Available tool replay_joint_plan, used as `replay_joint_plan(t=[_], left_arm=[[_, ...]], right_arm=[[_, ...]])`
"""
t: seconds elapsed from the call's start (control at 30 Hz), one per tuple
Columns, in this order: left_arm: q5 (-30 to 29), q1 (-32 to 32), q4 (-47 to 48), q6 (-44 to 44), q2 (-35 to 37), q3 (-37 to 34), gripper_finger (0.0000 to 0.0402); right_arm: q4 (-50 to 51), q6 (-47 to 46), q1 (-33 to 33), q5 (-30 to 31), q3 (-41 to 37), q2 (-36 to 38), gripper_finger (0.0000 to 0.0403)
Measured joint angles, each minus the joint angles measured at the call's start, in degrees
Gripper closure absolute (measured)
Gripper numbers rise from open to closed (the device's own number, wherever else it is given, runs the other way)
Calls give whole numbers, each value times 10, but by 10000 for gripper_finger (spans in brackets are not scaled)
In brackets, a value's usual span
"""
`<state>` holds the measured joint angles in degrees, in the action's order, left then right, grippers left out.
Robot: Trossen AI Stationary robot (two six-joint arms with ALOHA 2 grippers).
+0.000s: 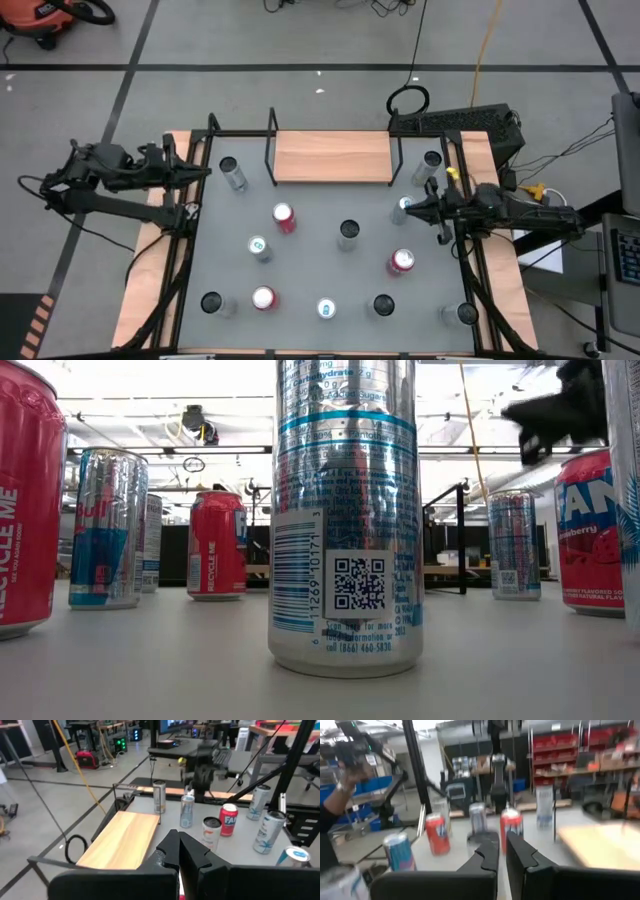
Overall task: Place canned beverage on shelf
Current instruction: Put the top left white blue soda can on the shelf
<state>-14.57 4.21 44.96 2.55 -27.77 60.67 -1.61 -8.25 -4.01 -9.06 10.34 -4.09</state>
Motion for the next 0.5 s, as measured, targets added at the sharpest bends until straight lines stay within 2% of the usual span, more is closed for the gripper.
replay_joint_plan(t=[0.2, 0.4, 0.5], left_arm=[[-6, 0, 1, 2, 0, -17, 402], [-6, 0, 11, 2, 0, -42, 402], [-21, 0, 11, 2, 0, -55, 402]], right_arm=[[23, 45, 0, 6, 117, -78, 403], [102, 78, 0, 61, 249, -185, 403], [153, 103, 0, 62, 302, -235, 403]])
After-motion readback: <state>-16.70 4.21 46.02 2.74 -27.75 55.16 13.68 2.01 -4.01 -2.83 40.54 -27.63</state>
